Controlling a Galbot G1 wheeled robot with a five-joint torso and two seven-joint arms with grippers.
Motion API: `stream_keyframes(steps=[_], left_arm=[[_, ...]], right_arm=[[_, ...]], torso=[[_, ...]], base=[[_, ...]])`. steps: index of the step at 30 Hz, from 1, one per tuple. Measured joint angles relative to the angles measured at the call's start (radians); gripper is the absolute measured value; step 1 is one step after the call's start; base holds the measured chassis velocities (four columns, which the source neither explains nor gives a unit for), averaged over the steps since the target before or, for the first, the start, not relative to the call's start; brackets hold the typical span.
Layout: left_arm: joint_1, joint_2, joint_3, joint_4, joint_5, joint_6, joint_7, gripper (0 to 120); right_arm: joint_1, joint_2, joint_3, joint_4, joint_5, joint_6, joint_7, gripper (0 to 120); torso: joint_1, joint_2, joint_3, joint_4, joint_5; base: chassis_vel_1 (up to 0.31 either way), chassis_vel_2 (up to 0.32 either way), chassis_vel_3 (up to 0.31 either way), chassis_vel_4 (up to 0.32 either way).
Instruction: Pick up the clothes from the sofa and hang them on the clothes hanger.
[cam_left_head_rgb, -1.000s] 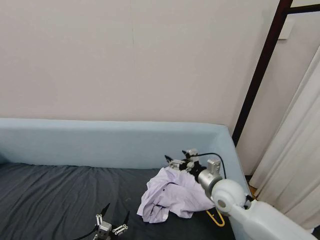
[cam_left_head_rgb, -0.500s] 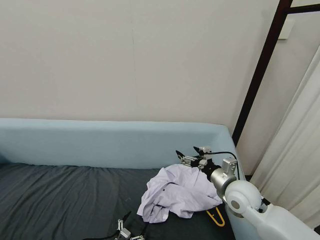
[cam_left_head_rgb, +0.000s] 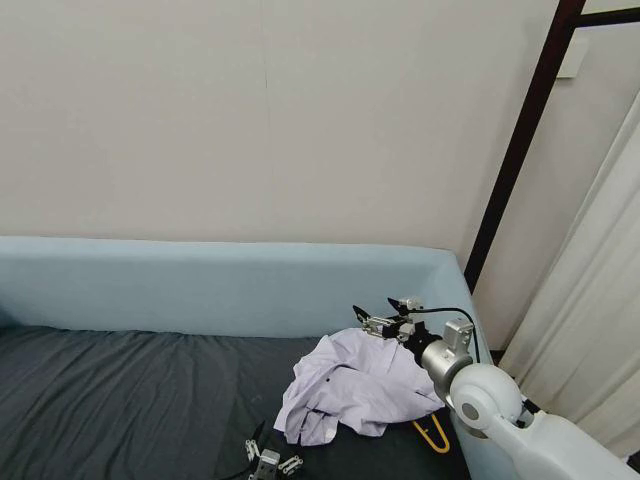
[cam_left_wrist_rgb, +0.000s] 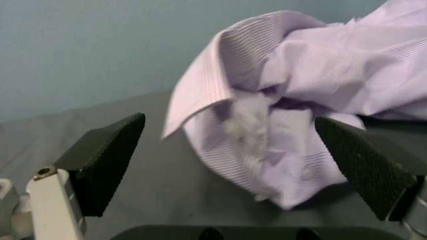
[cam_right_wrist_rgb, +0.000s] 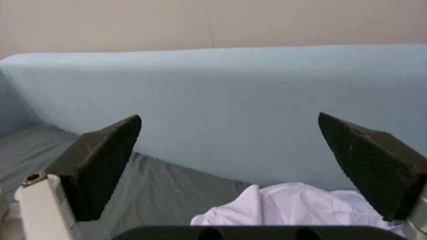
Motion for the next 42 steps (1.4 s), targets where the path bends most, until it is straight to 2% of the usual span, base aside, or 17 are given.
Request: stream_keyframes(steps=[1,6,10,11,14,16,20,22,26,29,32,33,36,37,39,40,42], left_arm=[[0.000,0.000,0.000,0.000,0.000,0.000,0.000,100],[-0.009,-0.015,0.009,0.012,-0.012,-0.020,-0.003,86],[-0.015,-0.022,0.012,0.023,-0.034,-0.020,-0.014,66],[-0.015,-0.022,0.012,0.023,-0.034,-0.020,-0.014,66],[-0.021,-0.029,0.010,0.032,-0.036,-0.020,-0.018,52],[-0.022,-0.030,0.009,0.033,-0.036,-0.019,-0.019,49],[-0.024,-0.031,0.001,0.035,-0.036,-0.016,-0.028,30],[-0.024,-0.030,-0.003,0.034,-0.036,-0.016,-0.031,27],[-0.022,-0.013,-0.017,0.014,-0.041,-0.016,-0.038,7],[-0.019,0.000,-0.021,-0.006,-0.051,-0.017,-0.038,0],[-0.015,0.015,-0.025,-0.029,-0.063,-0.020,-0.038,0],[-0.013,0.026,-0.028,-0.048,-0.072,-0.022,-0.038,0],[-0.010,0.095,-0.038,-0.195,-0.135,-0.015,-0.030,0],[-0.010,0.095,-0.038,-0.195,-0.135,-0.015,-0.030,0],[-0.022,0.137,-0.039,-0.281,-0.171,0.001,-0.020,0],[-0.043,0.176,-0.040,-0.351,-0.205,0.015,-0.013,0],[-0.083,0.238,-0.044,-0.432,-0.269,0.039,0.003,0]], right_arm=[[0.000,0.000,0.000,0.000,0.000,0.000,0.000,100],[-0.010,0.000,0.009,-0.001,0.000,0.002,-0.002,100],[-0.021,-0.005,0.016,-0.002,0.000,0.005,-0.006,100],[-0.021,-0.005,0.016,-0.002,0.000,0.005,-0.006,100],[-0.024,-0.010,0.020,-0.002,0.001,0.006,-0.007,100],[-0.024,-0.010,0.021,-0.002,0.002,0.006,-0.008,100],[-0.031,-0.011,0.025,0.000,0.002,0.007,-0.008,100],[-0.034,-0.011,0.026,0.001,0.002,0.007,-0.008,100],[-0.040,-0.013,0.028,0.001,0.002,0.010,-0.006,100],[-0.042,-0.014,0.028,0.000,0.002,0.013,0.001,100],[-0.043,-0.015,0.029,-0.004,0.001,0.013,0.011,100],[-0.043,-0.015,0.029,-0.008,0.001,0.014,0.018,100],[-0.040,-0.014,0.028,-0.023,0.002,0.013,0.036,100],[-0.040,-0.014,0.028,-0.023,0.002,0.013,0.036,100],[-0.037,-0.012,0.030,-0.027,0.003,0.013,0.038,100],[-0.035,-0.008,0.032,-0.030,0.003,0.013,0.039,100],[-0.035,-0.002,0.035,-0.033,0.004,0.013,0.039,100]], torso=[[0.000,0.000,0.000,0.0000,0.0000],[0.000,0.000,0.000,0.0001,0.0000],[0.000,0.000,0.000,0.0000,0.0000],[0.000,0.000,0.000,0.0000,0.0000],[0.000,0.000,0.000,0.0000,-0.0001],[0.000,0.000,0.000,0.0000,-0.0001],[0.000,0.000,0.000,0.0000,-0.0001],[0.000,0.000,0.000,0.0000,-0.0001],[0.000,0.000,0.000,0.0000,-0.0001],[0.000,0.000,0.000,0.0000,-0.0002],[0.000,0.000,0.000,0.0000,-0.0003],[0.000,0.000,0.000,0.0000,-0.0003],[0.000,0.000,0.000,-0.0001,-0.0003],[0.000,0.000,0.000,-0.0001,-0.0003],[0.000,0.000,0.000,0.0001,-0.0003],[0.000,0.000,0.000,0.0000,-0.0003],[0.000,0.000,0.000,-0.0003,-0.0003]], base=[[0.000,0.000,0.000,0.000],[0.000,0.000,0.000,0.000],[0.000,0.000,0.000,0.000],[0.000,0.000,0.000,0.000],[0.000,0.000,0.000,0.000],[0.000,0.000,0.000,0.000],[0.000,0.000,0.000,0.000],[0.000,0.000,0.000,0.000],[0.000,0.000,0.000,0.000],[0.000,0.000,0.000,0.000],[0.000,0.000,0.000,0.000],[0.000,0.000,0.000,0.000],[0.000,0.000,0.000,0.000],[0.000,0.000,0.000,0.000],[0.000,0.000,0.000,0.000],[0.000,0.000,0.000,0.000],[0.000,0.000,0.000,0.000]])
